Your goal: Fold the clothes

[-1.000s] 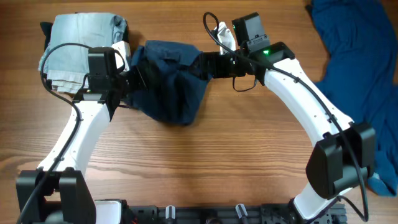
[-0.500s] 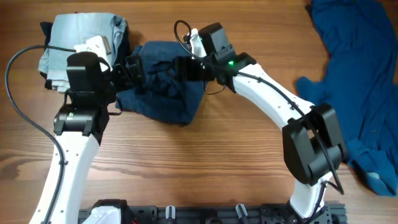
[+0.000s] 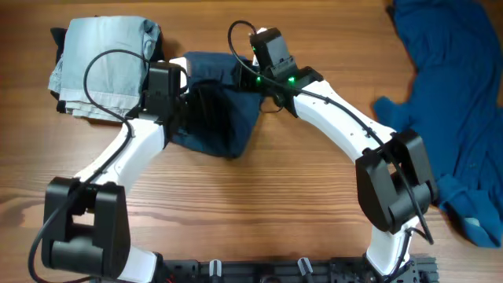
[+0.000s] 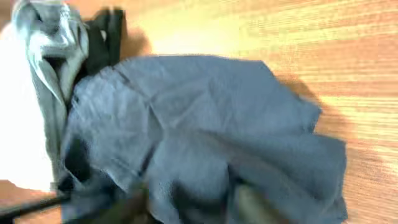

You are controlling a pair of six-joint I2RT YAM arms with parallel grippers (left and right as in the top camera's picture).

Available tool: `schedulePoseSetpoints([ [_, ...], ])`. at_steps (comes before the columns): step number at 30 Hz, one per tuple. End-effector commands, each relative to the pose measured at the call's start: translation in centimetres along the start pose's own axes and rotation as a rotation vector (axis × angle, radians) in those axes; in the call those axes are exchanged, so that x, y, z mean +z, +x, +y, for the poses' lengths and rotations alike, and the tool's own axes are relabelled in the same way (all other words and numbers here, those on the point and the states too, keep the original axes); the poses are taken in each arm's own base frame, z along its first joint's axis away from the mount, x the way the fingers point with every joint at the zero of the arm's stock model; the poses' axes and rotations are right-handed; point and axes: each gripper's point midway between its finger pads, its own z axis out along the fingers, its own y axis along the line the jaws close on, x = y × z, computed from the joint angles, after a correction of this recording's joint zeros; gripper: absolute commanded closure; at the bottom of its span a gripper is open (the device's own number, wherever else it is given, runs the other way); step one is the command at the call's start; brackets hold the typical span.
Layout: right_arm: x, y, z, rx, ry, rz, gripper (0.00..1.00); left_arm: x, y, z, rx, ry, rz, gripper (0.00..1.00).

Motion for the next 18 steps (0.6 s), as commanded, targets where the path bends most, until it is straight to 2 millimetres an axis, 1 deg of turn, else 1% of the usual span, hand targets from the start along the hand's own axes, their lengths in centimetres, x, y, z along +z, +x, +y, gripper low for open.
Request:
schedulePoseSetpoints([
  [1, 1.4, 0.1, -0.1, 0.018, -0.016, -0.005, 0.83, 0.4, 0.4, -0.1, 0.01, 0.005, 0.015, 0.82],
  [3, 1.4, 0.1, 0.1, 0.02, -0.024, -0.005, 0.93, 0.4, 0.6, 0.0, 0.008, 0.002, 0.025, 0.96],
  [5, 1.7, 0.0, 0.2, 0.018, -0.033, -0.012, 0.96, 0.4, 1.2, 0.2, 0.005, -0.005, 0.046, 0.96],
  [7, 2.5, -0.5, 1.7, 0.004, -0.123, -0.031, 0.96, 0.3, 2.2, 0.5, 0.0, -0.018, 0.088, 0.96],
  [9, 3.5, -0.5, 3.6, 0.003, -0.23, -0.041, 0.96, 0.3, 3.1, 0.5, 0.001, -0.026, 0.121, 0.96],
  [10, 4.0, -0.4, 4.2, -0.002, -0.273, -0.043, 0.96, 0.3, 3.2, 0.4, 0.004, -0.024, 0.123, 0.96],
  [11, 4.4, -0.3, 4.5, 0.003, -0.288, -0.046, 0.96, 0.3, 3.2, 0.2, 0.007, -0.022, 0.123, 0.96],
  [12, 5.2, 0.0, 5.1, 0.005, -0.324, -0.049, 0.96, 0.4, 3.3, -0.1, 0.013, -0.017, 0.122, 0.96],
  [13, 5.5, 0.2, 5.7, -0.007, -0.355, -0.055, 0.96, 0.4, 3.4, -0.3, 0.018, -0.014, 0.124, 0.96],
  [16, 5.5, -0.5, 8.2, -0.047, -0.451, -0.122, 0.96, 0.4, 3.5, -0.7, 0.026, -0.008, 0.126, 0.96],
  [18, 5.2, -0.5, 9.2, -0.077, -0.482, -0.141, 0.96, 0.4, 3.5, -0.7, 0.026, -0.008, 0.127, 0.96],
])
